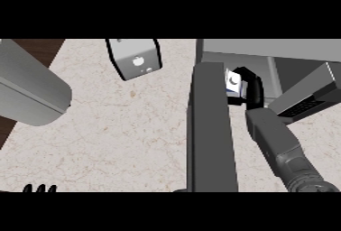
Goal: Pick up the milk, place it into the microwave and close the microwave
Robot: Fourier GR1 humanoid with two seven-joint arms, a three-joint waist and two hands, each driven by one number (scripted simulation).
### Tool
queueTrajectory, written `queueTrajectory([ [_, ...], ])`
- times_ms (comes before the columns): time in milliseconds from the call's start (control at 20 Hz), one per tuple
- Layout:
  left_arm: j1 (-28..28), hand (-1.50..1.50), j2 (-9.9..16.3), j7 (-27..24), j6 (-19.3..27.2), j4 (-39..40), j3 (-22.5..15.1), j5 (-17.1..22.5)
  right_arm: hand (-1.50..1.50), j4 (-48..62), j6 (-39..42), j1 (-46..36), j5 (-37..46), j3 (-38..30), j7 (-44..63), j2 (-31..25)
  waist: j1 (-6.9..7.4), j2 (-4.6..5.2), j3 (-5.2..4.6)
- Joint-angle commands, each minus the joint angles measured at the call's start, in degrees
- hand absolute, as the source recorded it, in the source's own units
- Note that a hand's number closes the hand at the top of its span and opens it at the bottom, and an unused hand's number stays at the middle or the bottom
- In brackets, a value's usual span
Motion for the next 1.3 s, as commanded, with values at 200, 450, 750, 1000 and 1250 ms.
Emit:
queueTrajectory([
  [200,-0.68,-1.50,-0.07,-0.41,-1.03,1.71,-0.56,-0.07,1.50,2.68,-6.16,-2.93,2.60,0.55,-3.05,-3.10,1.36,0.75,0.08],
  [450,-0.99,-1.50,-0.04,-1.03,-1.20,1.64,-0.13,-0.08,1.50,1.28,-4.65,-5.02,-0.53,-2.94,-4.33,-2.96,2.04,1.01,0.20],
  [750,-2.67,-1.50,0.63,0.38,-1.19,2.69,0.97,0.58,1.50,1.77,-14.41,-6.33,1.64,-2.42,-6.37,-3.08,2.51,1.51,0.08],
  [1000,-2.23,-1.50,1.08,-0.11,-1.77,3.02,0.99,0.20,1.50,2.20,-20.68,-7.50,1.37,-4.00,-4.76,-4.19,3.48,1.69,0.11],
  [1250,-3.58,-1.50,1.32,0.16,-2.52,3.49,1.01,0.70,1.50,2.53,-21.96,-7.23,1.94,-4.27,-5.15,-4.56,3.43,1.90,0.14],
])
